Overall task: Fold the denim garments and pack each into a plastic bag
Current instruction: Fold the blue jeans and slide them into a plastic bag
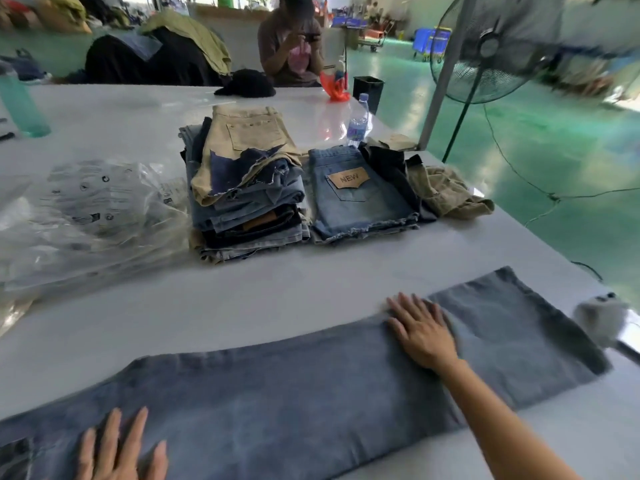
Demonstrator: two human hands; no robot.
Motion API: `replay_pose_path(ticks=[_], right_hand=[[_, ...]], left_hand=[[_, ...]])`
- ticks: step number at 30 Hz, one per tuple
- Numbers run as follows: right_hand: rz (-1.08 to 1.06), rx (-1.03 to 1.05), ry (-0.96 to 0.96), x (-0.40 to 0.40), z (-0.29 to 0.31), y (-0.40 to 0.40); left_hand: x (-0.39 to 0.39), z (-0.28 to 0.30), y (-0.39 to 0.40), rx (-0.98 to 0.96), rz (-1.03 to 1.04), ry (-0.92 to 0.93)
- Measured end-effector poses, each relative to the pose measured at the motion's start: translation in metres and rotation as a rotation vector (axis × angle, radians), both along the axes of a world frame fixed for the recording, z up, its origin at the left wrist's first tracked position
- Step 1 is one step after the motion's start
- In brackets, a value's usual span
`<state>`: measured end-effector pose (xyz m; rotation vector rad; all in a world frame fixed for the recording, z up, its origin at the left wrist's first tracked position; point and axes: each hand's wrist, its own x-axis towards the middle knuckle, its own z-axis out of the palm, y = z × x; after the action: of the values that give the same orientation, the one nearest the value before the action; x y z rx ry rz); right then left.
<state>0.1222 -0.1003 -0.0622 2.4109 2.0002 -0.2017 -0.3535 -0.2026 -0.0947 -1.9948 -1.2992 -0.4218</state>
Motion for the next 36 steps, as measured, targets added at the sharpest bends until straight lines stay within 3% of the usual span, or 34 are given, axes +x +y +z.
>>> replay_pose_path(ticks=[3,5,7,10,13,16,18,20,22,24,26,28,30,31,33,36], right_hand=[[-0.482,-0.114,0.06,0.114,0.021,-0.013],[-0.536,-0.13,0.067,0.112,0.024,-0.011],[-0.264,-0.058,0.073,0.053,0.015,-0.005],[0.377,0.04,0.086,-0.067,-0.01,-0.023],[0.616,0.055,0.081,-0.054,-0.015,-0.016],[0.236,0.088,0.074,0.076,-0.007,0.021],[-0.102,-0.017,0.077,0.171,0.002,0.033],[-0.267,-0.103,0.061,0.223,0.013,0.039],[-0.315,-0.111,0.075,0.216,0.014,0.049],[-0.265,-0.062,0.109,0.157,0.01,0.046],[0.049,0.01,0.081,0.073,-0.003,0.016],[0.367,0.078,0.077,0.008,-0.021,-0.037],[0.428,-0.006,0.208,0.009,-0.022,-0.071],[0.4,-0.016,0.142,0.033,-0.019,-0.079],[0.114,0.085,-0.015,0.108,-0.004,-0.079],[-0.349,0.122,0.01,0.197,0.015,-0.095]], left_hand=[[0.024,0.012,0.011,0.001,0.0,-0.05],[0.054,0.019,0.018,-0.048,0.012,-0.188],[0.099,0.027,0.017,-0.195,0.091,-0.34],[0.177,0.022,0.021,-0.444,0.013,-0.342],[0.207,0.019,0.025,-0.592,-0.035,-0.294],[0.202,0.008,0.031,-0.666,-0.019,-0.237],[0.202,-0.001,0.035,-0.641,-0.019,-0.187],[0.2,0.007,0.04,-0.602,-0.081,-0.148],[0.203,0.02,0.043,-0.56,-0.126,-0.072],[0.209,0.027,0.04,-0.622,-0.109,-0.14],[0.209,0.028,0.036,-0.704,-0.145,-0.187],[0.205,0.035,0.039,-0.769,-0.206,-0.091],[0.192,0.036,0.048,-0.782,-0.268,-0.07],[0.19,0.037,0.049,-0.804,-0.249,-0.078],[0.2,0.034,0.044,-0.769,-0.161,-0.139],[0.216,0.027,0.026,-0.757,-0.067,-0.356]])
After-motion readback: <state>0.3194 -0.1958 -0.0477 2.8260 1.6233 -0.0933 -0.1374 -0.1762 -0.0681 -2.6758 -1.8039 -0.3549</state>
